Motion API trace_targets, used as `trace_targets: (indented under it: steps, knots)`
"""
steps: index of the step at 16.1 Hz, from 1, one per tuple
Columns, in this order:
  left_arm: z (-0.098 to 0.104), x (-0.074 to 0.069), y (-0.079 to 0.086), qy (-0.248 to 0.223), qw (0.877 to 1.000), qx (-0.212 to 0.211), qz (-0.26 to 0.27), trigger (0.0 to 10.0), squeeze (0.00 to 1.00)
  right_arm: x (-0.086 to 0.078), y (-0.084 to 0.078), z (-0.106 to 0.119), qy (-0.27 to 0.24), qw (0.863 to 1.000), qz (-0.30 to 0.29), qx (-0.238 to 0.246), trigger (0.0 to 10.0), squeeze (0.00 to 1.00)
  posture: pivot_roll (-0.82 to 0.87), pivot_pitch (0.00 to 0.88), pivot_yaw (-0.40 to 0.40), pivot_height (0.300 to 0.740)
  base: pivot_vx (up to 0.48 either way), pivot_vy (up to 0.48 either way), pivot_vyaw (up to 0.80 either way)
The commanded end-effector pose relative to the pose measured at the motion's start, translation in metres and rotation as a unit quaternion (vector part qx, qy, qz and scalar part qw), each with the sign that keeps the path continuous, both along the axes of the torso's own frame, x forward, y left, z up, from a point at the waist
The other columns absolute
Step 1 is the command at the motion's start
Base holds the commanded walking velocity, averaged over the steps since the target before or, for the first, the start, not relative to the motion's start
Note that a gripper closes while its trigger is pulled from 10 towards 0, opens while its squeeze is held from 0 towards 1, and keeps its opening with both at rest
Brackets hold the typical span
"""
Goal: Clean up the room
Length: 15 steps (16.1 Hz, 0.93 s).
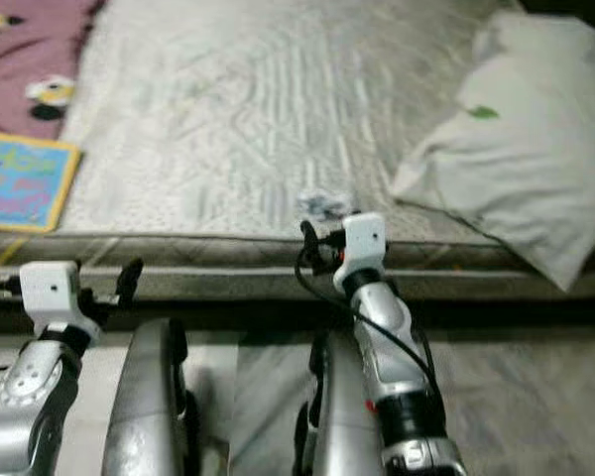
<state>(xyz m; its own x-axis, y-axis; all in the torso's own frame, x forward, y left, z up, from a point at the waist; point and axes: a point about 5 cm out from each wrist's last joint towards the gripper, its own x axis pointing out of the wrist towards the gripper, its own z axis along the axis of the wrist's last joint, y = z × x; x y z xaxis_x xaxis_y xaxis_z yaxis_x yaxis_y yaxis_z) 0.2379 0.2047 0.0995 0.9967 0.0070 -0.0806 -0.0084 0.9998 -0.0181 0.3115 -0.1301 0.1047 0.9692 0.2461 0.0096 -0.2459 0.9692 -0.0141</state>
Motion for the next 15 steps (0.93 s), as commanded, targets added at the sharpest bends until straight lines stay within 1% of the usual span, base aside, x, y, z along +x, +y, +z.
trace_targets:
  steps: [1, 3, 5, 8, 12, 14, 15]
  knots:
    - [0.002, -0.005, -0.003, -0.001, 1.000, -0.003, -0.003, 10.0, 0.00, 0.003, 0.000, 0.000, -0.003, 1.000, 0.003, -0.008, 10.0, 0.00, 0.13, 0.242, -0.080, 0.529, 0.000, 0.000, 0.00]
    - [0.003, -0.009, -0.003, -0.001, 1.000, -0.003, -0.004, 10.0, 0.00, 0.012, 0.005, 0.004, -0.009, 1.000, 0.008, -0.009, 10.0, 0.00, 0.14, 0.254, -0.084, 0.529, 0.000, 0.000, 0.00]
    - [0.002, -0.013, -0.003, 0.002, 1.000, -0.005, -0.003, 10.0, 0.00, 0.018, 0.005, 0.006, -0.011, 1.000, 0.007, -0.010, 10.0, 0.00, 0.15, 0.269, -0.087, 0.529, 0.000, 0.000, 0.00]
    - [0.002, -0.015, -0.003, 0.006, 1.000, -0.006, -0.004, 10.0, 0.00, 0.019, 0.007, 0.008, -0.021, 0.999, 0.017, -0.023, 10.0, 0.00, 0.15, 0.272, -0.086, 0.529, 0.000, 0.000, 0.00]
    - [0.002, -0.017, -0.005, 0.011, 1.000, -0.005, -0.006, 10.0, 0.00, 0.021, 0.010, 0.004, -0.025, 0.999, 0.024, -0.030, 10.0, 0.00, 0.16, 0.271, -0.079, 0.529, 0.000, 0.000, 0.77]
    - [0.002, -0.017, -0.006, 0.011, 1.000, -0.009, -0.013, 10.0, 0.00, 0.023, 0.010, 0.004, -0.026, 0.999, 0.021, -0.029, 10.0, 0.00, 0.16, 0.264, -0.078, 0.529, 0.270, 0.000, 0.50]
    - [0.002, -0.016, -0.005, 0.012, 1.000, -0.005, -0.010, 10.0, 0.00, 0.024, 0.010, 0.004, -0.028, 0.999, 0.019, -0.028, 10.0, 0.00, 0.16, 0.255, -0.077, 0.529, 0.262, 0.000, 0.00]
